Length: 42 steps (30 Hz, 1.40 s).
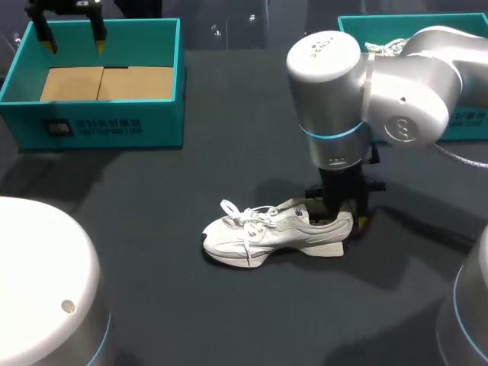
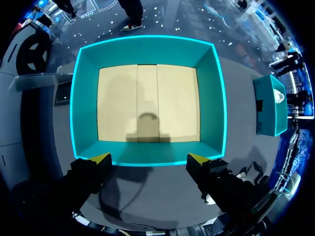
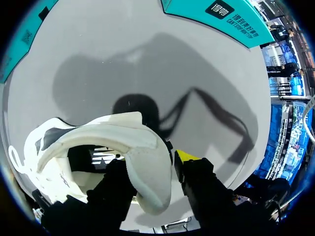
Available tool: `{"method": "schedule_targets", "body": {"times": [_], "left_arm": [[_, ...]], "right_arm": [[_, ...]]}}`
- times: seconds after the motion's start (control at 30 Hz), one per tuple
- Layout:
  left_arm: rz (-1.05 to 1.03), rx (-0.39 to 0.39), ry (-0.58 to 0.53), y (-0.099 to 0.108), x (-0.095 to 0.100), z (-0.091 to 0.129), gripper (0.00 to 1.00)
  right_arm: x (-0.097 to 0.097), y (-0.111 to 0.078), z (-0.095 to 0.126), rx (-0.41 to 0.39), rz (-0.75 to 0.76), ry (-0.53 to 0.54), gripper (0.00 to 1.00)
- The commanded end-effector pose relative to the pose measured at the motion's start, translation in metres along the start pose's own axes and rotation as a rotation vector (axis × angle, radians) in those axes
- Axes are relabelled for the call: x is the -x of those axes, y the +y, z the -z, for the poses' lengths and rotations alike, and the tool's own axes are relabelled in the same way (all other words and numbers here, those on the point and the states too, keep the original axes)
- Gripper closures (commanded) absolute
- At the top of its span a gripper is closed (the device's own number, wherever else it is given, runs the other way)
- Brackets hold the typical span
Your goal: Take the shoe out of the shoebox, open the shoe tongue, remove and reinsert the insole, then place the shoe into the shoebox
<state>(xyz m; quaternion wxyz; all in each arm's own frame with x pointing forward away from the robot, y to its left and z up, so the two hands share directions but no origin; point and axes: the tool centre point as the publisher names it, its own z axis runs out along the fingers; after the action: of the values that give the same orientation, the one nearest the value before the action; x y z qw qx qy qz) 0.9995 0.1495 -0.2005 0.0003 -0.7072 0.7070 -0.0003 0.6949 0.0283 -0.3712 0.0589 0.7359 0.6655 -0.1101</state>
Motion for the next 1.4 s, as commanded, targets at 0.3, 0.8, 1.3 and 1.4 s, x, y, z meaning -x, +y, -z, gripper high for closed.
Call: {"method": "schedule_targets", "body": {"times": [0.3,0.8,1.3,1.4], "left_arm": [[0.0,0.0,0.0,0.0,0.0,0.0,0.0],[0.0,0.0,0.0,0.0,0.0,0.0,0.0],[0.0,0.0,0.0,0.0,0.0,0.0,0.0],[0.0,0.0,0.0,0.0,0.0,0.0,0.0]], "right_arm": [[0.041,-0.008,0.06,0.029,0.096,0.188,0.0],[0.053,-0.012,0.079,0.065,0.42,0.546,0.0],[0.102,-0.012,0.075,0.329,0.915,1.014,0.0],[0.102,-0.012,0.075,0.329,0.915,1.014,0.0]]}}
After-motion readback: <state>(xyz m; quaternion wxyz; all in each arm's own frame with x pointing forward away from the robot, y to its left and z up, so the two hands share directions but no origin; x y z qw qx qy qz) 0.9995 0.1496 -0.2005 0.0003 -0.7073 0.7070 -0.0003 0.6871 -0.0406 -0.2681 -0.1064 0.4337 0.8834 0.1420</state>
